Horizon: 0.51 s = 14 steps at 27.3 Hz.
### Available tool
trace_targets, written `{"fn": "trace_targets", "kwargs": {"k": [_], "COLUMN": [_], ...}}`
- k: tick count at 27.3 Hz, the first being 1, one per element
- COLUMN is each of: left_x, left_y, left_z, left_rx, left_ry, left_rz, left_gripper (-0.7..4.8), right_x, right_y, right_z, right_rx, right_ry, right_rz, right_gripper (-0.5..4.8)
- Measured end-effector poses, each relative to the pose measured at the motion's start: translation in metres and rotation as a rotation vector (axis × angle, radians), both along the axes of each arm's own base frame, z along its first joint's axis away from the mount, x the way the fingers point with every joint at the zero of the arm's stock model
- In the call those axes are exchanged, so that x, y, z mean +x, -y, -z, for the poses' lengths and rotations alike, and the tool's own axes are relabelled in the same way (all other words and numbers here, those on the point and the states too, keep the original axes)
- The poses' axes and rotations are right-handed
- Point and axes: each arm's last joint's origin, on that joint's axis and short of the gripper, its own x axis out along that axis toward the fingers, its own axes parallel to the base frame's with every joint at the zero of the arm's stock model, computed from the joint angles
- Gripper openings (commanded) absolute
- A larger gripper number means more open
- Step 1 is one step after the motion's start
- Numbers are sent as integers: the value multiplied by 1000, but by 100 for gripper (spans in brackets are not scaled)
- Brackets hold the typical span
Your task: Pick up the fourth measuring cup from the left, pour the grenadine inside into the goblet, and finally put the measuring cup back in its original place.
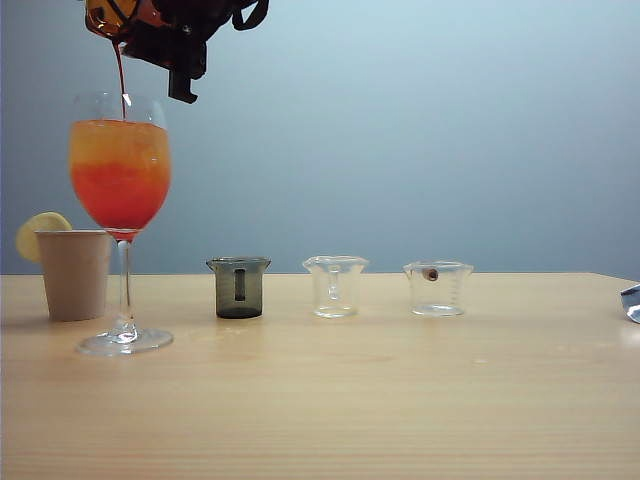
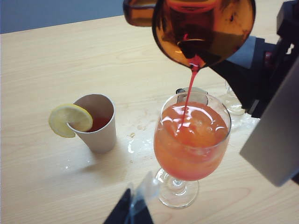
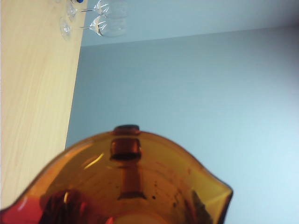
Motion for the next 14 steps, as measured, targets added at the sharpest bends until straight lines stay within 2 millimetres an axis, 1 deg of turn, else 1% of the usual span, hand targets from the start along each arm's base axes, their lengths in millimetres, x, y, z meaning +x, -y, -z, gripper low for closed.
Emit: {"fn": "trace_targets", "kwargs": {"k": [14], "left_x": [0], "left_y": [0], "left_z": [0], "left_rx": [0], "left_ry": [0], "left_rz": [0], "left_gripper": [-4], "right_x": [0], "right_y": [0], "right_z": [0], "right_rx": [-16], "right_ry": [24], "right_rz": [1], "right_gripper": [156]}}
